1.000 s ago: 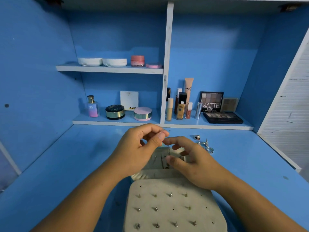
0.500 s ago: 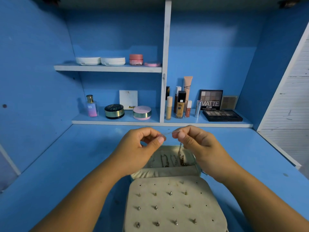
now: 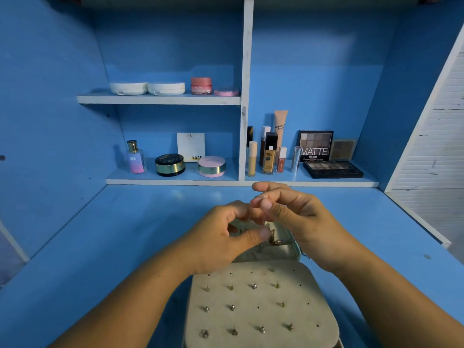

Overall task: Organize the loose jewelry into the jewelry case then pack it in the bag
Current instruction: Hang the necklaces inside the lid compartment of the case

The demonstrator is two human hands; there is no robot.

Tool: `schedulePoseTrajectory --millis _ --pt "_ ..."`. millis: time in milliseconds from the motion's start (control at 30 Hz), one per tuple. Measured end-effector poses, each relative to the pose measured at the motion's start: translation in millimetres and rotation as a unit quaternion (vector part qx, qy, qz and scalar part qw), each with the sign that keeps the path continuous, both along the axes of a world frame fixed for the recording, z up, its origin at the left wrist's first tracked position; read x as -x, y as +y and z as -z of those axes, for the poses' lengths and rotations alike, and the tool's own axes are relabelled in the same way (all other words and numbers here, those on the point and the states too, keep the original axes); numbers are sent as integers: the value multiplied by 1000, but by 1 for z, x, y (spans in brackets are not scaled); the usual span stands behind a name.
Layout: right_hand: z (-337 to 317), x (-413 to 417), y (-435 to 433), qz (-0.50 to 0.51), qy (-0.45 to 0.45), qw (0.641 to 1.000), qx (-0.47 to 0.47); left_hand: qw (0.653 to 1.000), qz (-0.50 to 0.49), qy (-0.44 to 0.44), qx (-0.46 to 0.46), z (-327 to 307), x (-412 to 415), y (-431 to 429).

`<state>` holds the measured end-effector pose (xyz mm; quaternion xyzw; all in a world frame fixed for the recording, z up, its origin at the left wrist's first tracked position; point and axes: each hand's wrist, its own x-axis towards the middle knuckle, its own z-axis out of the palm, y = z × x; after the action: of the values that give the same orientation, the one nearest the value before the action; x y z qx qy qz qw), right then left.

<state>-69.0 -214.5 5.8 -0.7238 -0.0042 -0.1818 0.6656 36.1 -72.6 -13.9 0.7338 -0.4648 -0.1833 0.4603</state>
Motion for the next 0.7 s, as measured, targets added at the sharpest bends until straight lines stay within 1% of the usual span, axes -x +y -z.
schedulePoseTrajectory --millis 133,300,467,600,700 --pt "0 -1 -2 12 6 1000 -26 999 -18 36 30 1 2 -3" --pt "-4 0 -8 45 7 996 -74 997 -25 58 52 -4 -2 -1" --pt "-5 -1 -10 75 21 995 -64 995 -47 76 38 -5 -8 2" --pt "-1 -3 -13 107 46 993 -35 992 -77 94 32 -11 -15 7" --pt "5 -6 -14 111 58 991 -44 990 -92 101 24 -13 -18 11"
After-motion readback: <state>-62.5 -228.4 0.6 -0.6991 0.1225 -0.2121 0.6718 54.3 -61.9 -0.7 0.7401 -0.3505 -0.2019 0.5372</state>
